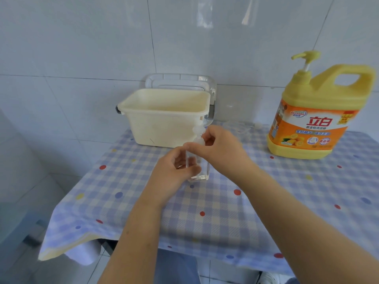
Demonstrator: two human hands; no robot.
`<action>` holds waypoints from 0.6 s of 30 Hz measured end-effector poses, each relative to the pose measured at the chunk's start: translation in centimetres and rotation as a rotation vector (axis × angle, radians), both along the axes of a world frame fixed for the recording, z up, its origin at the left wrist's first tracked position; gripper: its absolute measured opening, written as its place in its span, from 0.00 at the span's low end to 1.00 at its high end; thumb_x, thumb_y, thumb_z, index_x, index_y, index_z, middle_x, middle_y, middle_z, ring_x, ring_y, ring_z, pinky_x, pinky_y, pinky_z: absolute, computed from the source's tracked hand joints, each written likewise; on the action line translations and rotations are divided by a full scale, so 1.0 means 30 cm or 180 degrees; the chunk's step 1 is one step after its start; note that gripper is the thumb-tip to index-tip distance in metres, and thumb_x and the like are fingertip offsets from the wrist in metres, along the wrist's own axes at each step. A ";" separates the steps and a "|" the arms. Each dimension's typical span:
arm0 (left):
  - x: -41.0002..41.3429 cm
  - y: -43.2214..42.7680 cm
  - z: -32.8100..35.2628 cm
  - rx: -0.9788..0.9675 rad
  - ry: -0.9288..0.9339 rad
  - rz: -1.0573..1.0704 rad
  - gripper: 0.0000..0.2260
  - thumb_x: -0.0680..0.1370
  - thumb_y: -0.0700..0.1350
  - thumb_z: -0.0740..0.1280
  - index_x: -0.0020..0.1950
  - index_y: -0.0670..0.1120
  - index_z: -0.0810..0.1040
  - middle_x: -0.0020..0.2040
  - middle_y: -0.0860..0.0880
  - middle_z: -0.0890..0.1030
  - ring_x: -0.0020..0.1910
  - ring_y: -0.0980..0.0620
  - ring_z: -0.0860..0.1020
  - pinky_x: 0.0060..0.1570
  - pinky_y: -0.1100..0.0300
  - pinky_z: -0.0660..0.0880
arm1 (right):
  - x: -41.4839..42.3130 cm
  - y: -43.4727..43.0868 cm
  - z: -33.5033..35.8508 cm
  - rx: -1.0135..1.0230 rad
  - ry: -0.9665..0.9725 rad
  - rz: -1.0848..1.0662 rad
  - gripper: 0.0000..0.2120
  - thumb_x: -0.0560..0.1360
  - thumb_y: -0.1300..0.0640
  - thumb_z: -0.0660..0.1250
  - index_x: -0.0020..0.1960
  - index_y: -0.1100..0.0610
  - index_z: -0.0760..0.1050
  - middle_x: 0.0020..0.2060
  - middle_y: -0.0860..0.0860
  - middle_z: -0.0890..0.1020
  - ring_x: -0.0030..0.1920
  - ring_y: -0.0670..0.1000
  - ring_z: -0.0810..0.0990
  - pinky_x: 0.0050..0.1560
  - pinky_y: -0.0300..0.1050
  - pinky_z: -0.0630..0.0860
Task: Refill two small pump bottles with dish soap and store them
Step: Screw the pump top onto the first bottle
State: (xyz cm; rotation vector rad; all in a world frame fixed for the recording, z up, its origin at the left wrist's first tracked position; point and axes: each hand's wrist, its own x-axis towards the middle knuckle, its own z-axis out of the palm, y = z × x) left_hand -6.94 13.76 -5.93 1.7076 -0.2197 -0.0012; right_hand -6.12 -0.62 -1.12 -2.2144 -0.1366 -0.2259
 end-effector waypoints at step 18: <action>0.004 0.002 -0.003 -0.0060 -0.0055 0.0002 0.16 0.71 0.37 0.73 0.54 0.55 0.80 0.49 0.53 0.85 0.50 0.56 0.82 0.55 0.55 0.78 | 0.025 -0.066 0.032 0.1141 0.0549 0.0920 0.19 0.71 0.63 0.74 0.61 0.54 0.78 0.49 0.55 0.84 0.49 0.50 0.84 0.55 0.41 0.77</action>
